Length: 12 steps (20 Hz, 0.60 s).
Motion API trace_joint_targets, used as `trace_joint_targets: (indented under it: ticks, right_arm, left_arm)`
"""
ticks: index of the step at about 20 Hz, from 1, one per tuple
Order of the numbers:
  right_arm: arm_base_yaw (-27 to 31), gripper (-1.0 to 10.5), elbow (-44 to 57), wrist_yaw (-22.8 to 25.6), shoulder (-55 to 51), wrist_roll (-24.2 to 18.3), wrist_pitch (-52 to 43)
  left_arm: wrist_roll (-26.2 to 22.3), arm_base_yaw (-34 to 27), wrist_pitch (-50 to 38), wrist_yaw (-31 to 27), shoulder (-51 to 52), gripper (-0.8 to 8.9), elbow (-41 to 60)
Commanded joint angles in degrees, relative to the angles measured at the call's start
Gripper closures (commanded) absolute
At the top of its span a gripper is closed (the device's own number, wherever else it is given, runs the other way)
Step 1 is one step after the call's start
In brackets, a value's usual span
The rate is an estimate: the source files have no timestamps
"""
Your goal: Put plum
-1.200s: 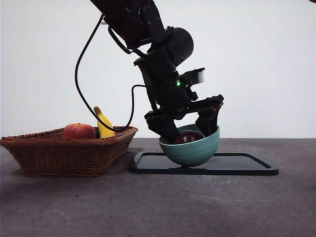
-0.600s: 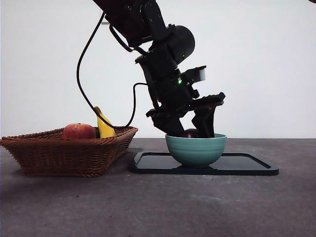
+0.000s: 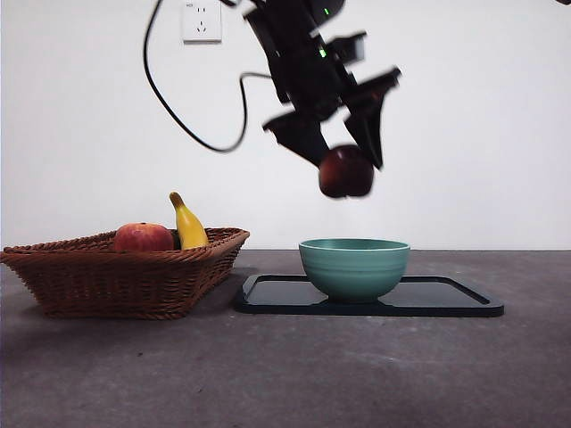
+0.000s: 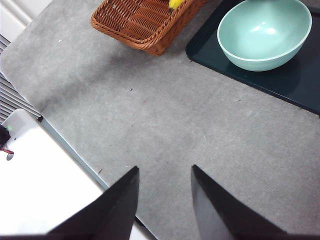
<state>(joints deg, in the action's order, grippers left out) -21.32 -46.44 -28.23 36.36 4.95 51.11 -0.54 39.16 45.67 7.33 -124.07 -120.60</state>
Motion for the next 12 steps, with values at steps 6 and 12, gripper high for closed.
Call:
trace_joint_targets:
  ticks: [6,12]
  right_arm:
    - [-0.26,7.8,-0.39,0.13,0.20,-0.07,-0.50]
    - [-0.24,7.8,-0.39,0.13,0.15,-1.01,-0.50]
  left_arm:
    - [-0.31,-4.76,8.96,-0.04,15.34,5.74,-2.34]
    - [-0.31,-10.29,18.27,-0.07,27.58,5.74,-0.81]
